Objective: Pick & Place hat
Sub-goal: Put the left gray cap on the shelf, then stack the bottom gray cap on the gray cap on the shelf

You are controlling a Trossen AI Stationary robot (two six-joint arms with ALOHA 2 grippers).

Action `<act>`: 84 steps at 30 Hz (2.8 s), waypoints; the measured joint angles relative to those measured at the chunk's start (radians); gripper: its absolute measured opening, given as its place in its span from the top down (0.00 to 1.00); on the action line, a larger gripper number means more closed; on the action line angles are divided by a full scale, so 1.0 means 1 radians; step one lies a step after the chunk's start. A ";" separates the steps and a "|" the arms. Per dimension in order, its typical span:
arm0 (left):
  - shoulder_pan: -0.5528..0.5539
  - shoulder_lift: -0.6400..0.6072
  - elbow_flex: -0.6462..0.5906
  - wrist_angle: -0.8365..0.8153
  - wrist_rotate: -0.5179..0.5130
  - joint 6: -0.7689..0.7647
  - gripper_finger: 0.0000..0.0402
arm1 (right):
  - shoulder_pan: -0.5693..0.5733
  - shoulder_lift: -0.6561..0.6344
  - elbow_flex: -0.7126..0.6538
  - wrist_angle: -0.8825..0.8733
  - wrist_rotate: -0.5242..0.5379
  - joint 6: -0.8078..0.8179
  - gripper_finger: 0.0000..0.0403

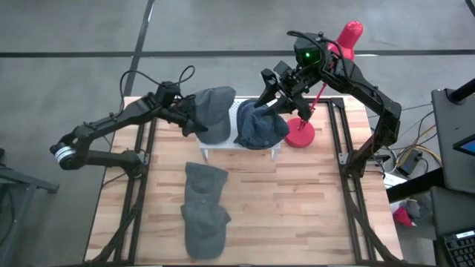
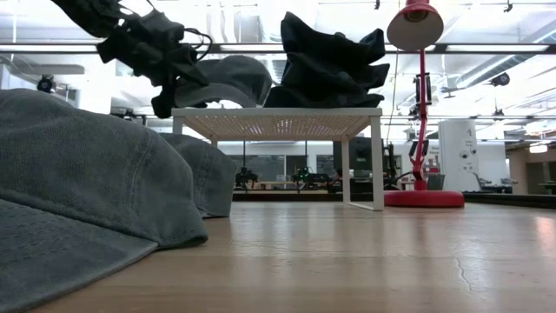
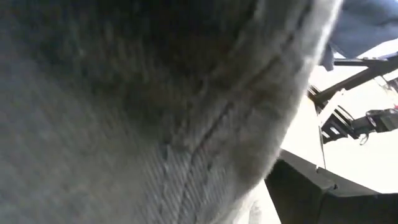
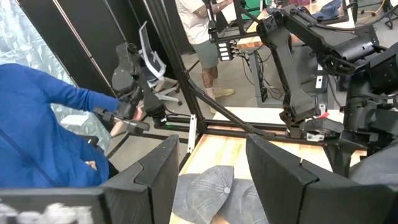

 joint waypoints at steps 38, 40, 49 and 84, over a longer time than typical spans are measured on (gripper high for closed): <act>-0.023 0.003 0.098 -0.150 -0.064 0.278 0.43 | 0.000 0.000 0.000 0.002 0.001 0.000 0.55; -0.023 0.011 0.098 -0.172 -0.062 0.283 0.43 | 0.000 0.000 0.000 0.002 0.001 0.000 0.55; -0.044 0.104 0.098 -0.240 -0.021 0.345 0.43 | 0.000 0.000 0.000 0.004 0.007 0.001 0.55; -0.043 0.176 0.321 -0.548 -0.232 0.710 0.43 | 0.000 0.000 0.000 0.029 0.062 0.019 0.55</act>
